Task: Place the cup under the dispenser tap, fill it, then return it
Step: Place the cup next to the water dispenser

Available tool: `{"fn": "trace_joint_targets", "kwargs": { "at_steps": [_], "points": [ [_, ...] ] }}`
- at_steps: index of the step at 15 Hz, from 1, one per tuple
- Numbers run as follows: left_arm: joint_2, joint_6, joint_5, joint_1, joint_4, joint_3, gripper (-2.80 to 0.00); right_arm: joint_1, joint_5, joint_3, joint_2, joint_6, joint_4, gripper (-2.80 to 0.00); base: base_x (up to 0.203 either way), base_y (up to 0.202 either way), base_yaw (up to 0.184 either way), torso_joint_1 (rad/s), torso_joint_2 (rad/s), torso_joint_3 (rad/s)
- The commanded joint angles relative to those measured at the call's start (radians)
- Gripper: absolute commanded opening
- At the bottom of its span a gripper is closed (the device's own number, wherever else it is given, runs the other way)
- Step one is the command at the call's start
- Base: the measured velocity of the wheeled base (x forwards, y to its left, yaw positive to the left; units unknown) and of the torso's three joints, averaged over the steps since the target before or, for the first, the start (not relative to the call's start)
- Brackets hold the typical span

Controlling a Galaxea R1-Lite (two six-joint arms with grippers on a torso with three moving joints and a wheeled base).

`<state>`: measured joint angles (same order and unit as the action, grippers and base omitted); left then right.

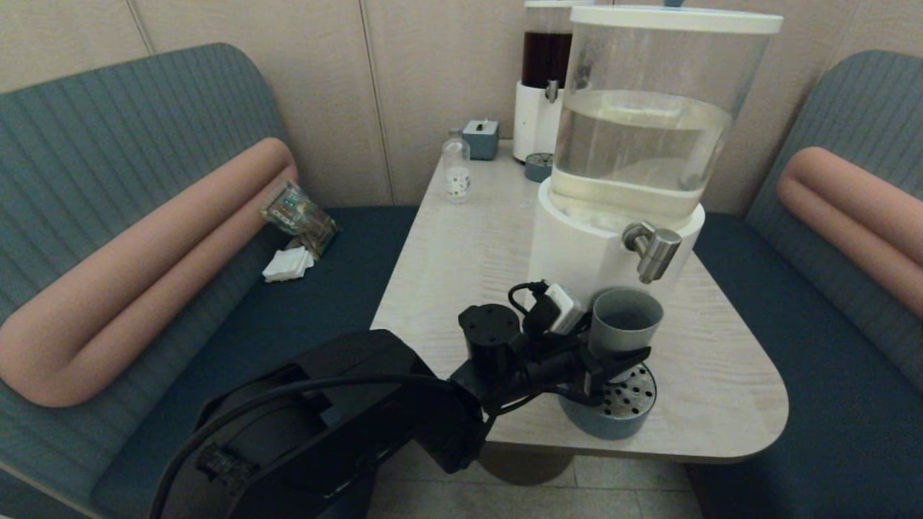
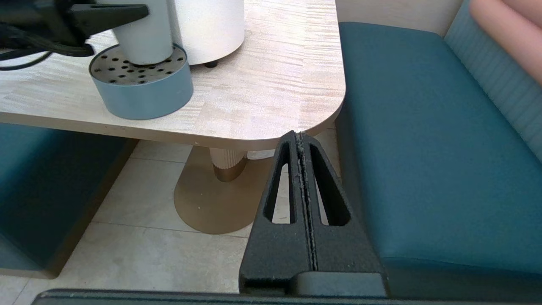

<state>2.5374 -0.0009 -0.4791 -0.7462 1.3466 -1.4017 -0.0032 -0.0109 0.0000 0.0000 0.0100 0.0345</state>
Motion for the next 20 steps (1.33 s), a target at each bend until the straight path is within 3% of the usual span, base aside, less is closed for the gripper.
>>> {"fn": "trace_joint_targets", "kwargs": {
  "at_steps": [1, 8, 10, 12, 16, 20],
  "points": [
    [-0.072, -0.001, -0.006, -0.001, 0.005, 0.086, -2.80, 0.000, 0.000, 0.014, 0.002, 0.001, 0.001, -2.80, 0.000, 0.000, 0.000, 0.000, 0.00, 0.000],
    [-0.345, -0.001, -0.006, 0.015, 0.101, 0.489, -2.80, 0.000, 0.000, 0.014, 0.002, 0.001, 0.001, -2.80, 0.000, 0.000, 0.000, 0.000, 0.00, 0.000],
    [-0.432, -0.001, -0.006, 0.062, 0.142, 0.615, -2.80, 0.000, 0.000, 0.014, 0.002, 0.001, 0.001, -2.80, 0.000, 0.000, 0.000, 0.000, 0.00, 0.000],
    [-0.505, -0.002, -0.010, 0.162, 0.170, 0.702, -2.80, 0.000, 0.000, 0.014, 0.002, 0.001, 0.001, -2.80, 0.000, 0.000, 0.000, 0.000, 0.00, 0.000],
    [-0.534, -0.010, -0.027, 0.346, 0.183, 0.714, -2.80, 0.000, 0.000, 0.014, 0.002, 0.001, 0.001, -2.80, 0.000, 0.000, 0.000, 0.000, 0.00, 0.000],
    [-0.421, -0.037, -0.025, 0.424, 0.183, 0.583, -2.80, 0.000, -0.001, 0.014, 0.002, 0.001, 0.001, -2.80, 0.000, 0.000, 0.000, 0.000, 0.00, 0.000]
  ]
}}
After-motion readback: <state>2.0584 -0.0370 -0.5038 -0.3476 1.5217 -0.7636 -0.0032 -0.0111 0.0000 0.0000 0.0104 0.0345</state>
